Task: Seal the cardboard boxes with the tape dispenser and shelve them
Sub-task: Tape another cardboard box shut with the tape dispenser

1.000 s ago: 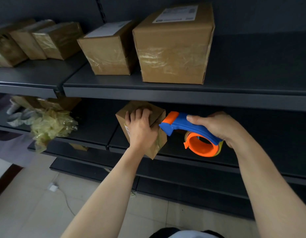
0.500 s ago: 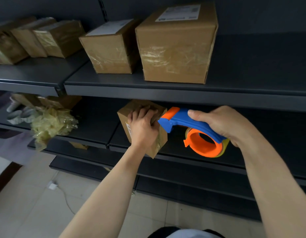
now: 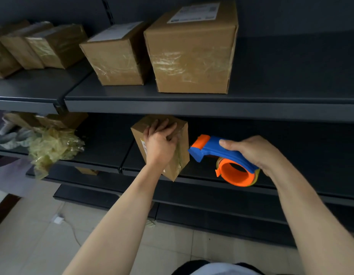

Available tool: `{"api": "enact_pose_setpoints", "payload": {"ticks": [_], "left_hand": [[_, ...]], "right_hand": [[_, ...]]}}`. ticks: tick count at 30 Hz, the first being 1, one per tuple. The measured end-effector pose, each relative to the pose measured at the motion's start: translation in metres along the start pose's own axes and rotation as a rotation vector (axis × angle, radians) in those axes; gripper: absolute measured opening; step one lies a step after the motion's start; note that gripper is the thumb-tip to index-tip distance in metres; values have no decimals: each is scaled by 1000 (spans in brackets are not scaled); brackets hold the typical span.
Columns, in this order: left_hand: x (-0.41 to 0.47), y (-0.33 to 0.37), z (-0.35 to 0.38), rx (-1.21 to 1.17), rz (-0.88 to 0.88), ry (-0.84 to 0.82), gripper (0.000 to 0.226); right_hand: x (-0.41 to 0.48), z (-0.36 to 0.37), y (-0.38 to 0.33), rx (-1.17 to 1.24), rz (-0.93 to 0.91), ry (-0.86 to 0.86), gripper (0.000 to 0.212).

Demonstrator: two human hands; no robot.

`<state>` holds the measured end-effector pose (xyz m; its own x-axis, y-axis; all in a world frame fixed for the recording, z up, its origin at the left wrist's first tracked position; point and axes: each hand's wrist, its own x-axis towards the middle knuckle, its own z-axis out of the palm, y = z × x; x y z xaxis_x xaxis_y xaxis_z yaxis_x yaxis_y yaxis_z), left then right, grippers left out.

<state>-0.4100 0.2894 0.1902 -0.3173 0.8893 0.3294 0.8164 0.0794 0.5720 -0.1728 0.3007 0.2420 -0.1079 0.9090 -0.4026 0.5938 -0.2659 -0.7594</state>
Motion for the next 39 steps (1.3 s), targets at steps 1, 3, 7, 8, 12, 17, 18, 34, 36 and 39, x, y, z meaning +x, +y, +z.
{"api": "enact_pose_setpoints", "payload": {"ticks": [1,3,7,8,12,17,18,34,36,39], "left_hand": [[-1,0,-1,-3,-3,-15,37],[0,1,-5,7,1,-56,40],[4,1,-16,173,63,-266,61],[5,0,-19,200,68,-309,67],[7,-3,-23,121,18,-335,62],[4,1,-8,298,-6,-185,67],[4,2,-6,315,-7,-165,65],[12,-21,-21,-598,-462,-245,28],[12,-36,-14,-662,-547,-304,32],[26,-55,-9,-604,-614,-379,34]], "right_hand": [[2,3,3,7,11,-11,55],[7,8,8,6,19,-31,58],[15,15,14,-16,28,-45,60],[17,17,15,-20,31,-49,61],[27,28,20,-14,47,-56,63],[38,56,22,63,70,-79,60],[40,61,21,79,67,-83,60],[27,40,-26,-251,-79,97,63],[30,50,-36,-300,-80,79,59],[36,63,-56,-350,-97,77,51]]}}
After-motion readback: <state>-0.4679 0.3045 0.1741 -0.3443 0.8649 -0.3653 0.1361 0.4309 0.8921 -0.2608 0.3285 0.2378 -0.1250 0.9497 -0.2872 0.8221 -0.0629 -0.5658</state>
